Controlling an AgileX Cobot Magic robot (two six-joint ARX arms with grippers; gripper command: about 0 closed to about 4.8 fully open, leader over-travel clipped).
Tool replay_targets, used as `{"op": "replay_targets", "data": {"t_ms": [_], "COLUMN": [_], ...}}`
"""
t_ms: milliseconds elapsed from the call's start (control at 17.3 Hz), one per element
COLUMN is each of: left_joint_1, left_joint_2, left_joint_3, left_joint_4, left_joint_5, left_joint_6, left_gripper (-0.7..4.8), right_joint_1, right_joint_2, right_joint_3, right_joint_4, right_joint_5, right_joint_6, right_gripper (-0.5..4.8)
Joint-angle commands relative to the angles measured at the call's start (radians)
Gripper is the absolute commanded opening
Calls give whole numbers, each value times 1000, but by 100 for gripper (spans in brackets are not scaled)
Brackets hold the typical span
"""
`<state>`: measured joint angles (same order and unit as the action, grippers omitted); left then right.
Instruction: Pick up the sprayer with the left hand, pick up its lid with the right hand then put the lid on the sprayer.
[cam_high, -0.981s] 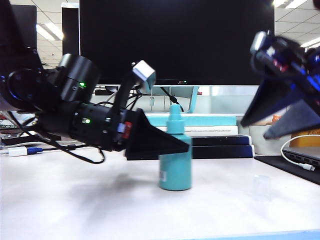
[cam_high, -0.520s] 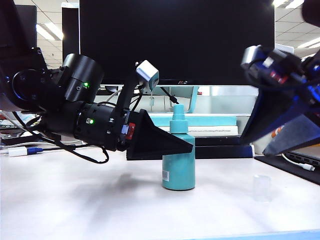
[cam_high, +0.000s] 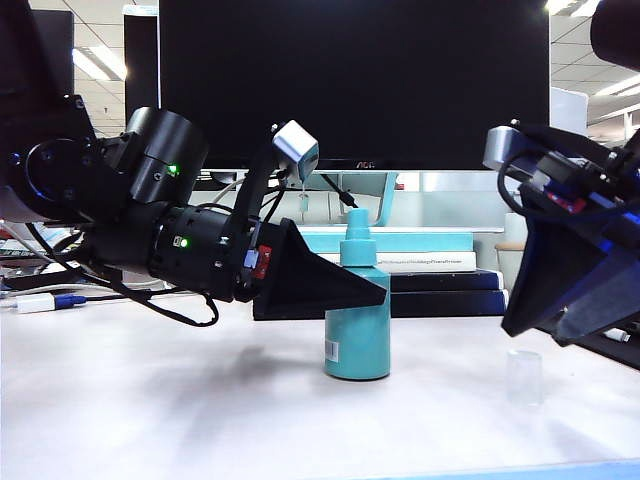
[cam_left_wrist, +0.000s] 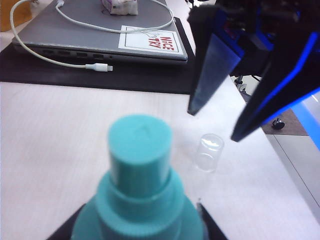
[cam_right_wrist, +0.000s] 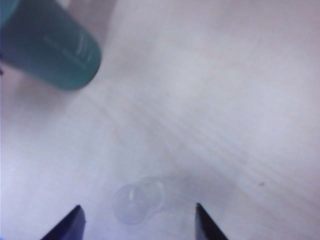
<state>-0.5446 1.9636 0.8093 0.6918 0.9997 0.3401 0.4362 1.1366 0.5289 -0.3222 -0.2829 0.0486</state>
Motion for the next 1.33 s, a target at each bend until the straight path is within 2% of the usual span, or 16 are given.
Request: {"op": "replay_targets", "data": {"t_ms": [58, 289, 693, 750, 808, 866, 981, 1328], "left_joint_1": [-1, -6, -7, -7, -7, -7, -7, -6], "left_joint_2": [0, 0, 0, 0, 0, 0, 0, 0], "left_joint_3": [5, 5, 5, 5, 5, 5, 5, 6], "left_joint_4": [1, -1, -6, -8, -11, -13, -16, -34], "left_joint_5": [0, 0, -1, -1, -1, -1, -1, 2], "left_joint_6": [-2, -4, -8, -8, -8, -8, -7, -8], "left_gripper": [236, 236, 236, 236, 236, 236, 236, 236], "right_joint_1": [2, 2, 2, 2, 2, 2, 2, 1], "right_joint_2": [-2, 18, 199, 200, 199, 199, 196, 143], "right_joint_3": [4, -5, -9, -9, -9, -8, -8, 101], "right_joint_4": [18, 12, 61, 57, 58, 63, 64, 16], "right_joint_5": [-12, -34, -99, -97, -98, -89, -58, 64], "right_joint_6": [4, 4, 3, 3, 3, -5, -23, -77], "right_gripper": [284, 284, 280, 244, 170, 61, 3, -1]}}
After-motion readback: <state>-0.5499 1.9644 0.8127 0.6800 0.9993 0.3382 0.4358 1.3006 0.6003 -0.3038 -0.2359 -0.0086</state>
